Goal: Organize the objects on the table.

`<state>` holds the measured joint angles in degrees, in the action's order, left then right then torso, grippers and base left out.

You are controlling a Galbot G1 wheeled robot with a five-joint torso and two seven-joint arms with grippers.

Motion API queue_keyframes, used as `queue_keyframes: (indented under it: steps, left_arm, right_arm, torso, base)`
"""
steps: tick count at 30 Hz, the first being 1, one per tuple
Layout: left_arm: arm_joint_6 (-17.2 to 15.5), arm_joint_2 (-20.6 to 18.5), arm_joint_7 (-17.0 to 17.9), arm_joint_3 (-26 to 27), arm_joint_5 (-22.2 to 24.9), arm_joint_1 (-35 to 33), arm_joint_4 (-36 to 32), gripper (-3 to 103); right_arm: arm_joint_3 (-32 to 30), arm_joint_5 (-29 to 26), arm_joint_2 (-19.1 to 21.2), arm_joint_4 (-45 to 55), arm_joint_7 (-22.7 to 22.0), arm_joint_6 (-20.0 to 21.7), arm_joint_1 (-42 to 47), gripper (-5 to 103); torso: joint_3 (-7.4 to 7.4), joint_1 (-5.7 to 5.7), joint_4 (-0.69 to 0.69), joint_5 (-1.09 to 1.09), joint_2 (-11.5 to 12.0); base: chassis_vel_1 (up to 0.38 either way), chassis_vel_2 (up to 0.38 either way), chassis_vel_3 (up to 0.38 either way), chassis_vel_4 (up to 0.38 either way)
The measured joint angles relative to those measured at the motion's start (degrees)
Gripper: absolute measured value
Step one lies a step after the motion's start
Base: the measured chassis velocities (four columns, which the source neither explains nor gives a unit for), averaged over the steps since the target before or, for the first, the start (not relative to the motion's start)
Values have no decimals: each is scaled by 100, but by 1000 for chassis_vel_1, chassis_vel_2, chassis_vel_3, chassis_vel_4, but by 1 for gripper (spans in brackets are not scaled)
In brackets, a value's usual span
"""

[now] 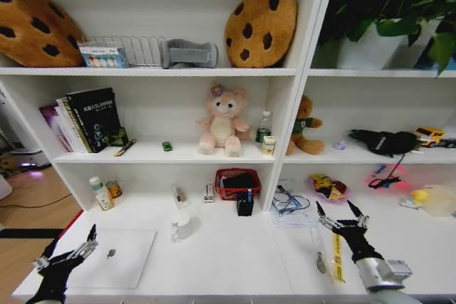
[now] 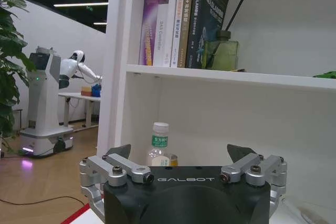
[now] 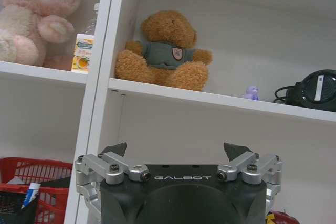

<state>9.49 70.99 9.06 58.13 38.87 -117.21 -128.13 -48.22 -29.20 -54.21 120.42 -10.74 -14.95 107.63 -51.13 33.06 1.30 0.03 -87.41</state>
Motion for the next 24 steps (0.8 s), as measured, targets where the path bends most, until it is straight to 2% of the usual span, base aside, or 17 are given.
queue_keyframes:
  steps: [24]
  left_arm:
    - [0,0,0,0,0,1,0,100]
  right_arm:
    - [0,0,0,0,0,0,0,100]
  torso:
    - [0,-1,1,-2,-1]
  base:
    - [113,114,-113,-109]
